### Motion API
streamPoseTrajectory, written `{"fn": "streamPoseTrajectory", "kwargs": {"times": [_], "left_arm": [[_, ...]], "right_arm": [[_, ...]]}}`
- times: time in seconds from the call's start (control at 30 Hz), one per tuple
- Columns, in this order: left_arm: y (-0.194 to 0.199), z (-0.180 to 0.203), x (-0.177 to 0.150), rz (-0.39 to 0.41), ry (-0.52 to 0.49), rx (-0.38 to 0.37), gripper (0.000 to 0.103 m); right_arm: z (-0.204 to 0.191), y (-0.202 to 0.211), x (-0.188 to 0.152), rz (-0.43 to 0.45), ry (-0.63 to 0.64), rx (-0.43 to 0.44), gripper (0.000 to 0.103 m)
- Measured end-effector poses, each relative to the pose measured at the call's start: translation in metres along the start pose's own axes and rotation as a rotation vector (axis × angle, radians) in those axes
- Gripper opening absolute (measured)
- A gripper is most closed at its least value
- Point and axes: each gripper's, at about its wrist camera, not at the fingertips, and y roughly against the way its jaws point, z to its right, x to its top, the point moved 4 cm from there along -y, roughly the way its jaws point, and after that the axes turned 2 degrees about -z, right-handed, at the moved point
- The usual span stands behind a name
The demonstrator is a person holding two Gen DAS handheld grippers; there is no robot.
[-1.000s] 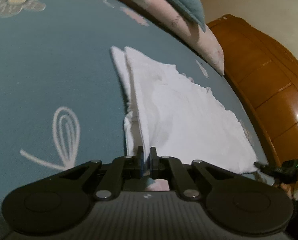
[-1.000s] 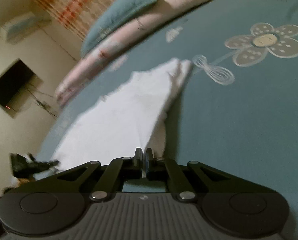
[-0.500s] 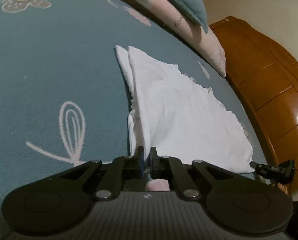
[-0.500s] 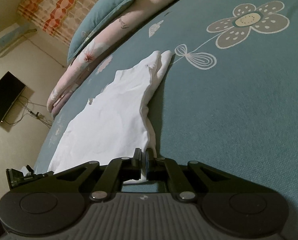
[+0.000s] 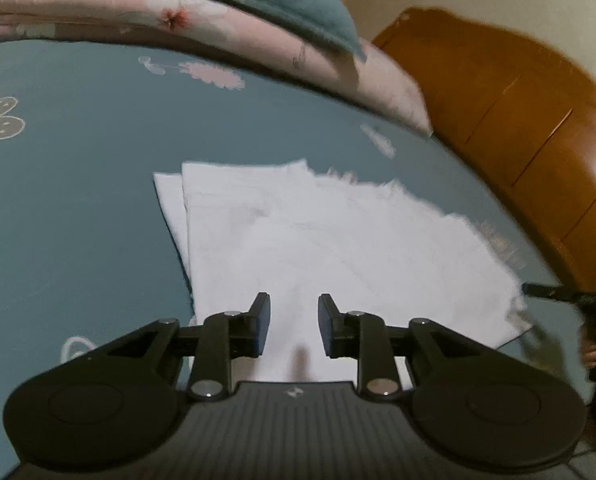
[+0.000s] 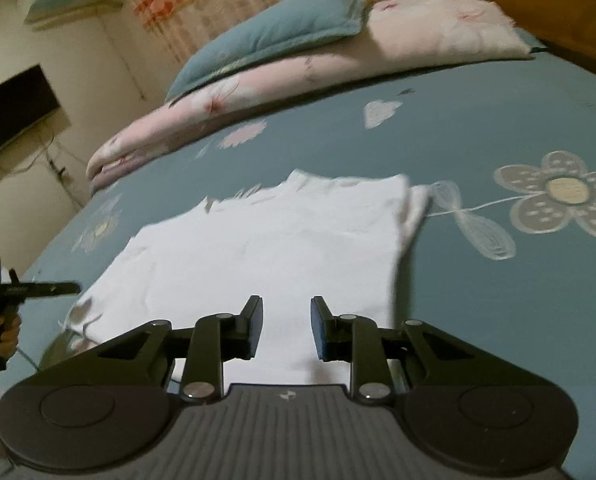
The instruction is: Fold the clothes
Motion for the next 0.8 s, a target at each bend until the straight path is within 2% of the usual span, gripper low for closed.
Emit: {"fn": "streamPoseTrajectory", "kwargs": {"times": [0.1,0.23,0.3,0.37,0.4,0.43,0.57,0.67,0.8], "left_arm": [[-0.014,-0.006,-0.017,-0.066,0.004,0.065,0.025],[0.008,-0.017,-0.039,-0.054,0.038,0.038,0.029],[0.017,-0.017,-0.04,-0.058,0.041,0.062,0.029],[0.019,0.001,-0.037,-0.061,-0.047,0.111,0.034],[0.02,0.01,-0.035,-0.062,-0.093,0.136,0.043],[0.018,0.026,-0.034,-0.053,-0.194,0.166,0.05],[0.01,0.093,-0.042,-0.032,-0.623,0.264,0.055],[-0.005,0.13,-0.065,-0.088,-0.977,0.339,0.055],[-0.016,0.136,-0.097,-0.187,-1.354,0.482,0.058]], "right_arm": [[-0.004,-0.012,-0.008,-0.025,0.001,-0.015,0.029],[0.003,-0.017,-0.021,-0.077,0.022,-0.086,0.029],[0.007,-0.014,-0.025,-0.086,0.02,-0.107,0.029],[0.007,-0.01,-0.028,-0.094,0.037,-0.134,0.029],[0.002,-0.008,-0.027,-0.095,0.066,-0.155,0.031],[-0.005,-0.006,-0.026,-0.098,0.111,-0.178,0.036],[-0.052,-0.001,-0.028,-0.118,0.428,-0.278,0.044],[-0.081,-0.002,-0.04,-0.176,0.691,-0.346,0.048],[-0.095,-0.006,-0.065,-0.284,0.977,-0.448,0.048]]}}
